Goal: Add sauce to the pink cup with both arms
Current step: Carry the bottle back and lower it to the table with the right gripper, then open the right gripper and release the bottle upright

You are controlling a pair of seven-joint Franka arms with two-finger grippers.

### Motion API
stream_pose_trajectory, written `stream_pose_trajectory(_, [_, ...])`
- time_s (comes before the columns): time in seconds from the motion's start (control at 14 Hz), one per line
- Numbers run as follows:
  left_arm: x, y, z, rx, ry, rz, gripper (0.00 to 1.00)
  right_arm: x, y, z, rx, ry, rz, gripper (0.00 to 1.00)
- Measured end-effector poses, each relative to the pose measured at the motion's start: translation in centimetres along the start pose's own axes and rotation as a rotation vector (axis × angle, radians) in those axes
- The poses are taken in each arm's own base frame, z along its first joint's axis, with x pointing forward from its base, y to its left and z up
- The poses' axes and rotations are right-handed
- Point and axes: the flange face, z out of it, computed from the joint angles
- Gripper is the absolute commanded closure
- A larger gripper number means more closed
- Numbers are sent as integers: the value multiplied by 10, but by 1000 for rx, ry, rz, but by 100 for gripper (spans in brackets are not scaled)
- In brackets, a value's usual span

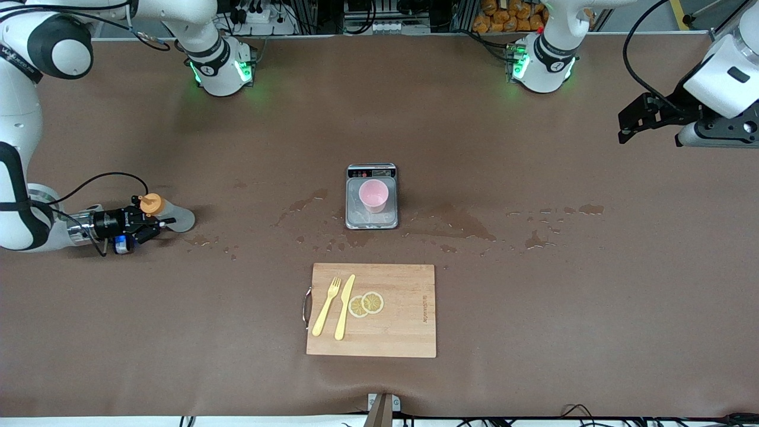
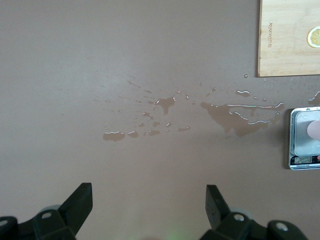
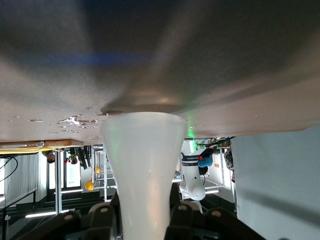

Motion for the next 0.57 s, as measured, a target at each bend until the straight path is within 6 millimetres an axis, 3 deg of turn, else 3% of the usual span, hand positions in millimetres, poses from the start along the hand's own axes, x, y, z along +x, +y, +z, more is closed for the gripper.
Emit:
stream_pose_trajectory(0.21, [0,0,0,0,0,0,0,-8,-12,2,-19,19,55,0])
stream_pose_trajectory(0.36, [0,0,0,0,0,0,0,-16,-21,-3,-30,48,61,0])
stream_pose_trajectory(0.57, [0,0,0,0,0,-1,0,-38,-30,-26,-59,110,28,0])
